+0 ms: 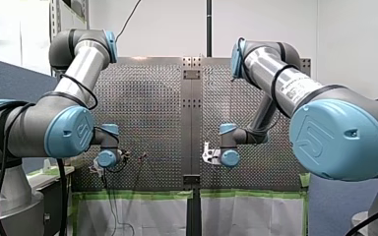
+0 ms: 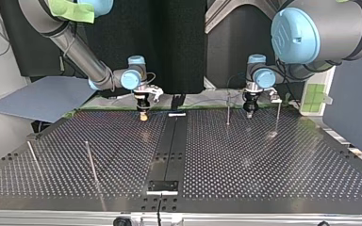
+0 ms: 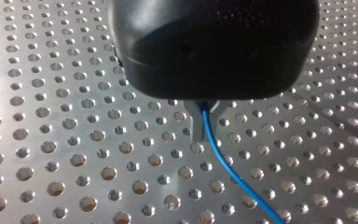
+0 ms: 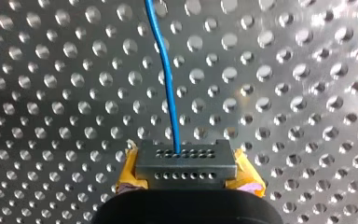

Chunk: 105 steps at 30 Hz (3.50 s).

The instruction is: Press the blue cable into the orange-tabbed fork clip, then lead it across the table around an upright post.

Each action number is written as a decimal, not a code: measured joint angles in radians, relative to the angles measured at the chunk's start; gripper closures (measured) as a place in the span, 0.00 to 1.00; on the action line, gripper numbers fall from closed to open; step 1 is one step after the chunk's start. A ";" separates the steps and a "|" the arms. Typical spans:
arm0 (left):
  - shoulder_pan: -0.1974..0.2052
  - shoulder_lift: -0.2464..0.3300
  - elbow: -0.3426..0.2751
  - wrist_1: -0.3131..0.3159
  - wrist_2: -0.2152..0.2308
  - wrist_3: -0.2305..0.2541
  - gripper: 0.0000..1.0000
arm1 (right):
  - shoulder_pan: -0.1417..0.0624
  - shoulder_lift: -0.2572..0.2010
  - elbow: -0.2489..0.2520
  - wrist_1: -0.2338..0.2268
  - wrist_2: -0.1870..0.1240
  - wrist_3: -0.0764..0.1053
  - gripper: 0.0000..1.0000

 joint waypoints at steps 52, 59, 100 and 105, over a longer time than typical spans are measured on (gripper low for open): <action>-0.040 0.238 -0.320 -0.003 0.179 -0.004 0.00 | 0.009 0.001 0.001 0.043 -0.010 -0.008 1.00; -0.058 0.302 -0.382 -0.001 0.184 0.012 0.00 | 0.010 0.001 0.001 0.045 -0.008 -0.008 1.00; -0.148 0.212 -0.373 0.067 -0.014 0.161 0.00 | 0.012 0.001 0.001 0.043 -0.007 0.008 1.00; -0.163 0.211 -0.373 0.071 -0.029 0.180 0.00 | 0.012 0.001 0.001 0.041 -0.008 0.012 1.00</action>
